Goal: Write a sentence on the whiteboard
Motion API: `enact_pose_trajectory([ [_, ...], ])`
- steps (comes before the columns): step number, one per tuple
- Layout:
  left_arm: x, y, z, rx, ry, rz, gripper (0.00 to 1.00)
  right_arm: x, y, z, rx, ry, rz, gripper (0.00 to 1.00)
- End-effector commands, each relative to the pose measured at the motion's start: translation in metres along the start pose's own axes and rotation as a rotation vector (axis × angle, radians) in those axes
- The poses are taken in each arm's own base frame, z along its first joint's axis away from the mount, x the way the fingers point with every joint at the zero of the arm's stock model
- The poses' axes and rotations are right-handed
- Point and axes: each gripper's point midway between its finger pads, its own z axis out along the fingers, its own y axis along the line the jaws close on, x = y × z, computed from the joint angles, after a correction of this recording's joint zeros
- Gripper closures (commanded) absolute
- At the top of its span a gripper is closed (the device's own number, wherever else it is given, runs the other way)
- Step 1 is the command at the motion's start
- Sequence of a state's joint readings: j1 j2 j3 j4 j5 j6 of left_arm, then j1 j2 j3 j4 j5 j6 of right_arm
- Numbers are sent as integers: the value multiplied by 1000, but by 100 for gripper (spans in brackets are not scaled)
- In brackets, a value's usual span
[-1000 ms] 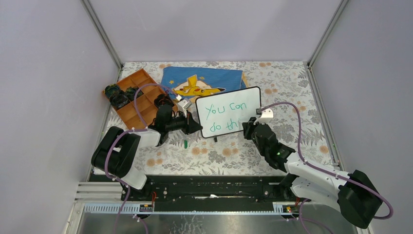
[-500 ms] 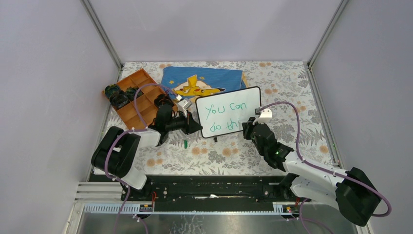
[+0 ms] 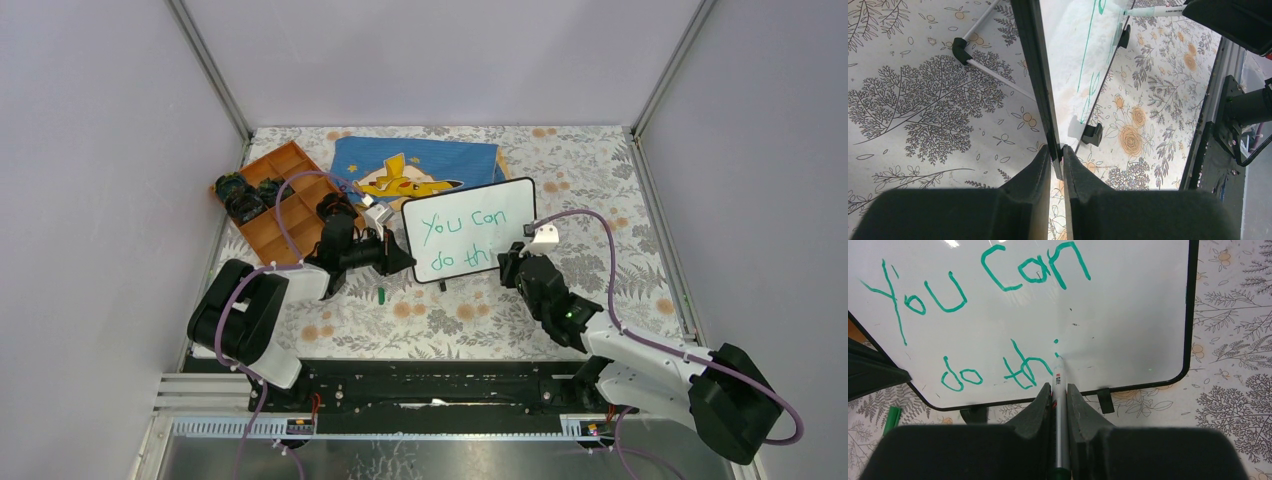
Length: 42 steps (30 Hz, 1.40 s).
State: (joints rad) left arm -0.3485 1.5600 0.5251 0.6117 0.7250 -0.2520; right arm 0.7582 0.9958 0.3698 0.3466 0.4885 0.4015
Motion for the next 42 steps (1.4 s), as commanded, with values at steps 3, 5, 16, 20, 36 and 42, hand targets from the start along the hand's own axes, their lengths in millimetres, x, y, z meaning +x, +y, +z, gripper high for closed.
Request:
enact_pose_trajectory([
  [3,5,5,3,-24,23,20,81,-3,-7,-2,24,-18,22,100],
  [5,5,5,4,-24,22,21,81,0,-7,-2,23,-9,20,100],
  [16,5,5,4,-23,24,20,81,8,-9,-5,19,14,22,100],
  [20,6,4,4,-22,25,20,81,0,-7,-8,12,-1,31,100],
  [36,4,4,4,-25,21,24,81,-56,-9,-19,45,-126,102,100],
  [42,5,5,3,-27,22,23,80,-66,-15,-11,90,-144,142,100],
])
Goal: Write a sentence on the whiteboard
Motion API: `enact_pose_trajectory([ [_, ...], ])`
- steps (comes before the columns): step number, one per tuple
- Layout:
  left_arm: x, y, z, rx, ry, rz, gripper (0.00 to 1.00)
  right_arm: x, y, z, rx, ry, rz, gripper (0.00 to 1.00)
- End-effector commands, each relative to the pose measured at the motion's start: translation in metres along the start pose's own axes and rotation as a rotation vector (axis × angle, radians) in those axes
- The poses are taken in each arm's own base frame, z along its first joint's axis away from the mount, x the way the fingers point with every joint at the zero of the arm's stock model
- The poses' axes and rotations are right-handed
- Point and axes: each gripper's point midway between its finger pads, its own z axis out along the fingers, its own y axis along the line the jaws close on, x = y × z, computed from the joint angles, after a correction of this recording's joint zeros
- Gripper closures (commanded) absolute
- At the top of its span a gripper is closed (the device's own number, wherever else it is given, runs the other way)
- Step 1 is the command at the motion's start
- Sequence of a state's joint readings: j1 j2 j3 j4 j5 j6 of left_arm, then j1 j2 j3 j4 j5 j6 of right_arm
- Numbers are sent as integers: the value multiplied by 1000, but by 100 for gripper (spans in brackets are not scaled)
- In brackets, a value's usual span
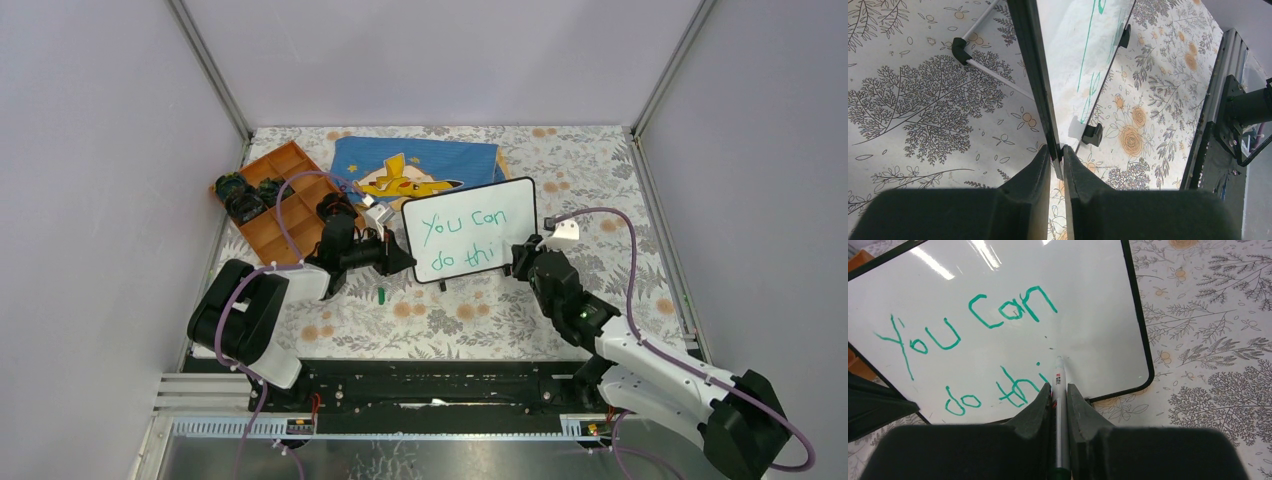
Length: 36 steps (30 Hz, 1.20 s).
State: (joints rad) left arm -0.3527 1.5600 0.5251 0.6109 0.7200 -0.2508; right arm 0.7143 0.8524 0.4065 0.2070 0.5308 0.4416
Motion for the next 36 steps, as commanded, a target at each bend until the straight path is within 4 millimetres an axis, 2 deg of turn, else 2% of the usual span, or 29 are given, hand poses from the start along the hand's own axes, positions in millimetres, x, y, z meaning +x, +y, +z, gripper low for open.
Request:
enact_pose_trajectory([
  [1,4,5,3,-25,20,22,80,-33,5,8,28,-80,70,100],
  [14,5,6,4,-25,27,22,80,-28,12,11,-21,-61,70,100],
  [22,5,6,4,-26,28,21,80,-12,13,13,-38,-13,60,100],
  [36,6,6,4,-28,29,23,80,-18,8,15,4,-33,64,100],
])
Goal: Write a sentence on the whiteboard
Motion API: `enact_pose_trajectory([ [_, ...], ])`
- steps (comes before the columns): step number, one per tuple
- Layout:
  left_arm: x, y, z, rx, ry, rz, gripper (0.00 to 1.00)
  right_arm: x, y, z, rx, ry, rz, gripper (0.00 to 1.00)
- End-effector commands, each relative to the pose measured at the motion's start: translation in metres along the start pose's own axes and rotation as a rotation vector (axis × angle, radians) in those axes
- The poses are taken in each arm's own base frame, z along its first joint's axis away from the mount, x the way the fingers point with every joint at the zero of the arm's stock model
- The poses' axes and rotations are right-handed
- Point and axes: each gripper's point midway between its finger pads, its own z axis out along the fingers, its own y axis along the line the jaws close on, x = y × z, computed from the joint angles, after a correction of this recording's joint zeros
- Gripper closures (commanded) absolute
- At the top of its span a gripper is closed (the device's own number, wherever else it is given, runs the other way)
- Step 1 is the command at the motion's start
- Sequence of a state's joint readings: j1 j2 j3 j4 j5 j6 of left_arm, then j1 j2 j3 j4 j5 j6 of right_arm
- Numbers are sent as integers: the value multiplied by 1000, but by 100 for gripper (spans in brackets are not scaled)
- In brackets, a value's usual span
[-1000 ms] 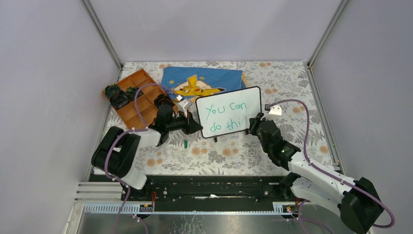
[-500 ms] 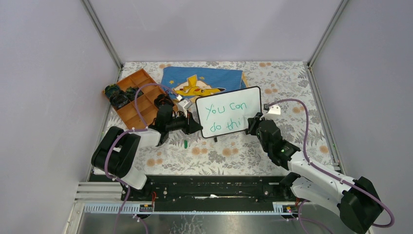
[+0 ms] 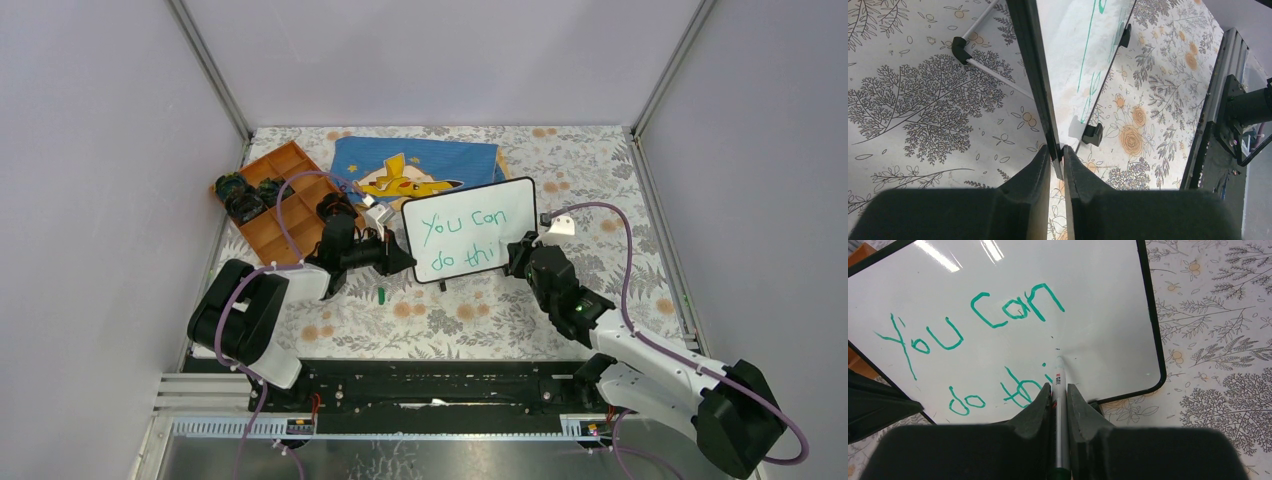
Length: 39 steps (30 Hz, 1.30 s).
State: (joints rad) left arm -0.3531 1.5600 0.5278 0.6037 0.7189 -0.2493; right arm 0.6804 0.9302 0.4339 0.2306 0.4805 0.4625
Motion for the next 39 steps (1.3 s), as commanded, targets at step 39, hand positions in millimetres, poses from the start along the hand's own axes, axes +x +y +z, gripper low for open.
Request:
enact_pose_trajectory([
  [39,6,6,4,-26,29,25,80,4,15,9,-59,22,6,100],
])
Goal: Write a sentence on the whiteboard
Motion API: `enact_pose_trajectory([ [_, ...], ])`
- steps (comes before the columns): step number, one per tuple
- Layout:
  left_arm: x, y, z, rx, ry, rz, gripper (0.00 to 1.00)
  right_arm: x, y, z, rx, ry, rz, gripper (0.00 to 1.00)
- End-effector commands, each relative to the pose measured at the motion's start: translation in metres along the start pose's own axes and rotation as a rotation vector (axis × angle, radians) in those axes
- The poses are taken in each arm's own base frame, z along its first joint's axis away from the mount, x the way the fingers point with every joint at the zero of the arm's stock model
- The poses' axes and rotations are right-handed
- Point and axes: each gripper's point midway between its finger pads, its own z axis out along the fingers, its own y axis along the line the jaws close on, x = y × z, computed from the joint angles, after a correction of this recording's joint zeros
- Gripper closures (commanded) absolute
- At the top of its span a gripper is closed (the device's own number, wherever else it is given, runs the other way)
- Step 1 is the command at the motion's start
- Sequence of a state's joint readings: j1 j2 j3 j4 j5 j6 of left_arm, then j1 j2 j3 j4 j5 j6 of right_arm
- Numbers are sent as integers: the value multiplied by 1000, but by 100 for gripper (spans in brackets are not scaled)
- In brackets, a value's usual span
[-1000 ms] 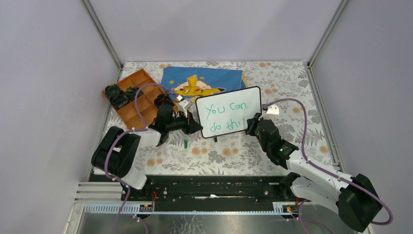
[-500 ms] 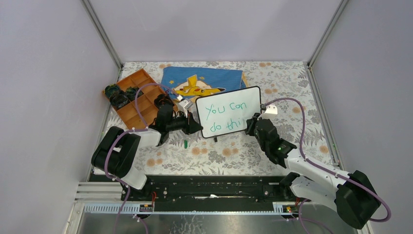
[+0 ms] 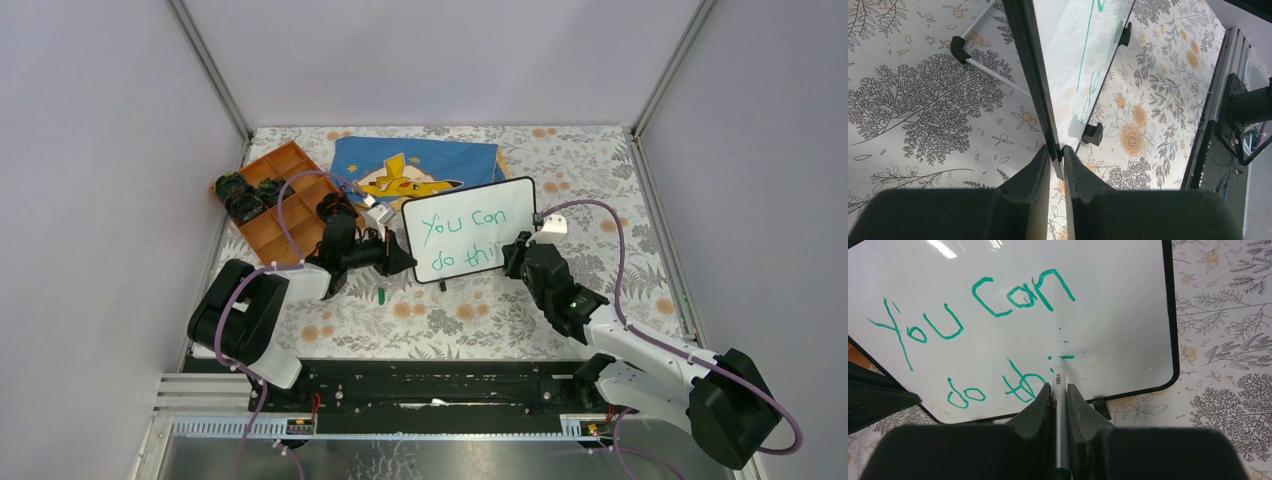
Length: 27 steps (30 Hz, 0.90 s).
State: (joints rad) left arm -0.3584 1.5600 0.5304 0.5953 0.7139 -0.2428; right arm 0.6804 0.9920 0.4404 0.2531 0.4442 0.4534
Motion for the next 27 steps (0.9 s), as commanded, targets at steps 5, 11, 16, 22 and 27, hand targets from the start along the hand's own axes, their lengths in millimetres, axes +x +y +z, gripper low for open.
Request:
enact_pose_trajectory([
  [5,5,6,4,-25,23,21,80,3,3,0,-26,0,22,100],
  [11,5,6,3,-26,23,21,80,12,-8,-2,10,18,21,100],
  [16,5,6,3,-27,23,20,80,11,-17,-3,57,6,26,100],
  [22,5,6,3,-27,24,21,80,6,-24,-5,97,-17,30,100],
  [27,5,6,3,-27,24,21,80,8,-29,-5,115,-15,25,100],
])
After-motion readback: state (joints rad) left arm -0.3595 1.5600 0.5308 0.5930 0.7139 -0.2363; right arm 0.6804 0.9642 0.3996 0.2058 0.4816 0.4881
